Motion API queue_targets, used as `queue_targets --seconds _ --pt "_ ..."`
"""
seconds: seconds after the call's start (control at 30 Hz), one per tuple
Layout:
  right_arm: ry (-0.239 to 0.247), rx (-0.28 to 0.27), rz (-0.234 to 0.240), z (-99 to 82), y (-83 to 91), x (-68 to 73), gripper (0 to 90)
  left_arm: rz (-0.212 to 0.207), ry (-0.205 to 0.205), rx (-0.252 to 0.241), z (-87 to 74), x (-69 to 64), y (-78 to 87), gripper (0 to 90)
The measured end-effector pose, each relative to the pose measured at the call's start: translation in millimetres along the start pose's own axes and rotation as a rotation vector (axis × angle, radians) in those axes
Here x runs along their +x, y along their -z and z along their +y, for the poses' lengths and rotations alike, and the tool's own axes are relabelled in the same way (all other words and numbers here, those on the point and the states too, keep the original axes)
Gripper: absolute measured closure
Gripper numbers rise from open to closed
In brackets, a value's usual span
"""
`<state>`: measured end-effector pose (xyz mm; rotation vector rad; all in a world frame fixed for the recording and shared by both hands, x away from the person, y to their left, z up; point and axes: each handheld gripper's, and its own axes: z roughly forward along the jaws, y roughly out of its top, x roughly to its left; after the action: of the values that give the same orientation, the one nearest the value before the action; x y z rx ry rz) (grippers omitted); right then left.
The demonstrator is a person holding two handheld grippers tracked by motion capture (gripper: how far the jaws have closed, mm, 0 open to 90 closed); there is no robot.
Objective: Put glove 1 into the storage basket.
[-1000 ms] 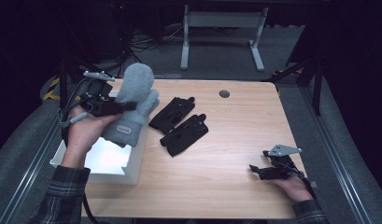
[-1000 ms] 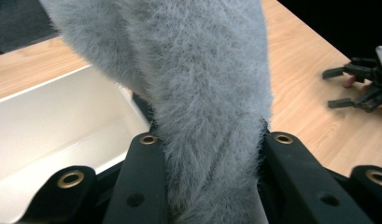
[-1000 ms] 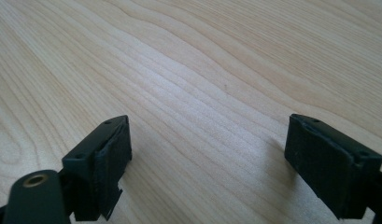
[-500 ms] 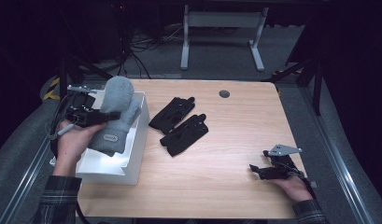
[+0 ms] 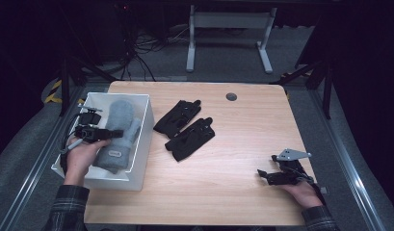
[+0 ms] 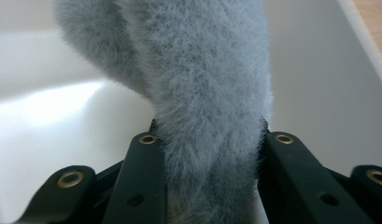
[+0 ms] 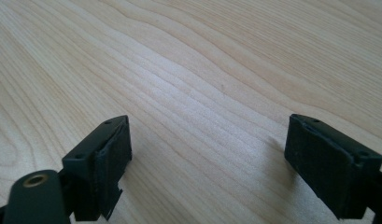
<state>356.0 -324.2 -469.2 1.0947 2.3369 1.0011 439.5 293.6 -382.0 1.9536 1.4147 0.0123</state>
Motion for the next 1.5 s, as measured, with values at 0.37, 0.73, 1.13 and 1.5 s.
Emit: queue_targets --seconds 0.37,0.73,1.13,1.5 --pt "0.001 0.001 0.000 0.0 0.1 -0.2 14.9 0.038 0.044 0.089 -10.7 21.2 -32.6 67.9" --pt "0.000 0.000 0.000 0.0 0.0 -0.1 14.9 0.133 0.020 0.117 -8.0 24.8 -37.7 45.8" --pt "0.000 0.001 0.001 0.1 0.0 -0.2 14.9 0.180 -0.063 0.009 7.6 1.3 -6.3 25.4" --pt "0.000 0.001 0.001 0.1 0.0 -0.1 14.9 0.102 -0.166 -0.060 31.4 -47.3 18.7 21.2"
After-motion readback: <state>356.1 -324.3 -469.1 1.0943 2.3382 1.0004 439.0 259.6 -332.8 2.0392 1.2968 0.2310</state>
